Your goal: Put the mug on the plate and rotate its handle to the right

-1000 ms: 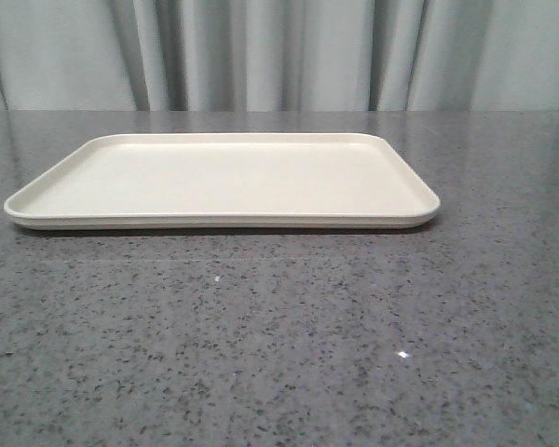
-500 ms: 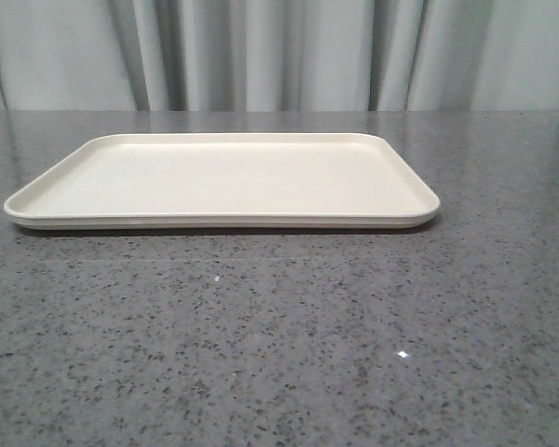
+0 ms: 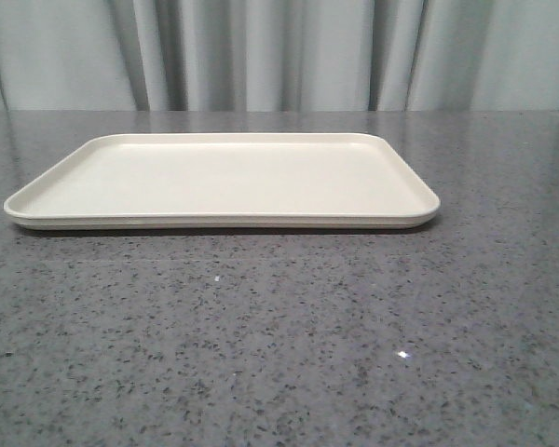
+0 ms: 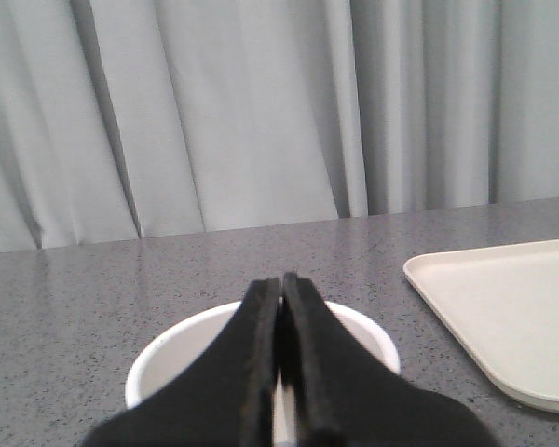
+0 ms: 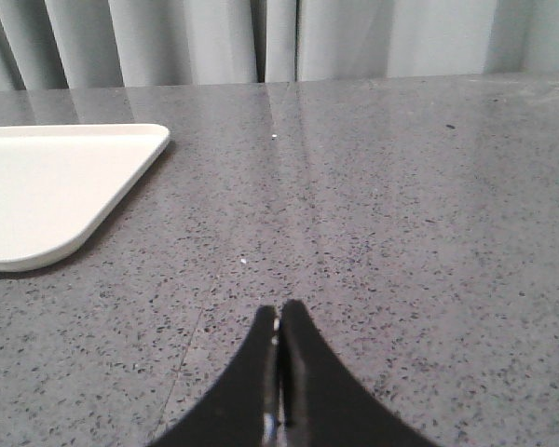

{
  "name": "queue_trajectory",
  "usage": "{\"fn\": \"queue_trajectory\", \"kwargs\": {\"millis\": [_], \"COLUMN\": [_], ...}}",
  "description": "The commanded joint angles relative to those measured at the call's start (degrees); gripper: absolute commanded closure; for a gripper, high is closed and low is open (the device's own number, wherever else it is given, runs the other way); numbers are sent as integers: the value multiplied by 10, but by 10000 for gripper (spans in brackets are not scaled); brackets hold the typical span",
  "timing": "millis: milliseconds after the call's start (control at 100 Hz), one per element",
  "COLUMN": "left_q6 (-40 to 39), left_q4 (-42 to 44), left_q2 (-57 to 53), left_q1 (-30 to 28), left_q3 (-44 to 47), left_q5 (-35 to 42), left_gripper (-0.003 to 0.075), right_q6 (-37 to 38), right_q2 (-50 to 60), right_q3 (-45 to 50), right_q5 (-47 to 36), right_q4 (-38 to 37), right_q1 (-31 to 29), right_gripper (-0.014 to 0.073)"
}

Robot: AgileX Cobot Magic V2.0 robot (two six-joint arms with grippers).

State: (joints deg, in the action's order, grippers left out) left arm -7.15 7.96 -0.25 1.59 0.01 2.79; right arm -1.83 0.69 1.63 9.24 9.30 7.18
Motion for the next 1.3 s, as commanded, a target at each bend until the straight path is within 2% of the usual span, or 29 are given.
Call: {"fn": "queue_trajectory", "kwargs": {"millis": [0, 530, 880, 990, 1080, 1290], "left_q6": [-2, -3, -8, -8, -8, -8], "left_q4": [-1, -6, -86, -169, -221, -223], "left_q2": [-16, -16, -16, -16, -16, -16], "left_q1": [-1, -1, -1, -1, -1, -1], "left_q3": [5, 5, 5, -1, -16, -82], "left_q5": [52, 52, 108, 133, 120, 65], "left_gripper": [740, 740, 740, 740, 740, 740], "right_q6": [-2, -2, -2, -2, -2, -2], "right_q2": [10, 10, 10, 10, 10, 8], "right_q3": [0, 0, -1, -1, -6, -54], "right_q5": [-49, -49, -74, -85, -92, -101], "right_q4": [-5, 0, 24, 64, 90, 94], "right_q1": [0, 0, 0, 0, 0, 0], "right_gripper": [706, 706, 706, 706, 706, 706]}}
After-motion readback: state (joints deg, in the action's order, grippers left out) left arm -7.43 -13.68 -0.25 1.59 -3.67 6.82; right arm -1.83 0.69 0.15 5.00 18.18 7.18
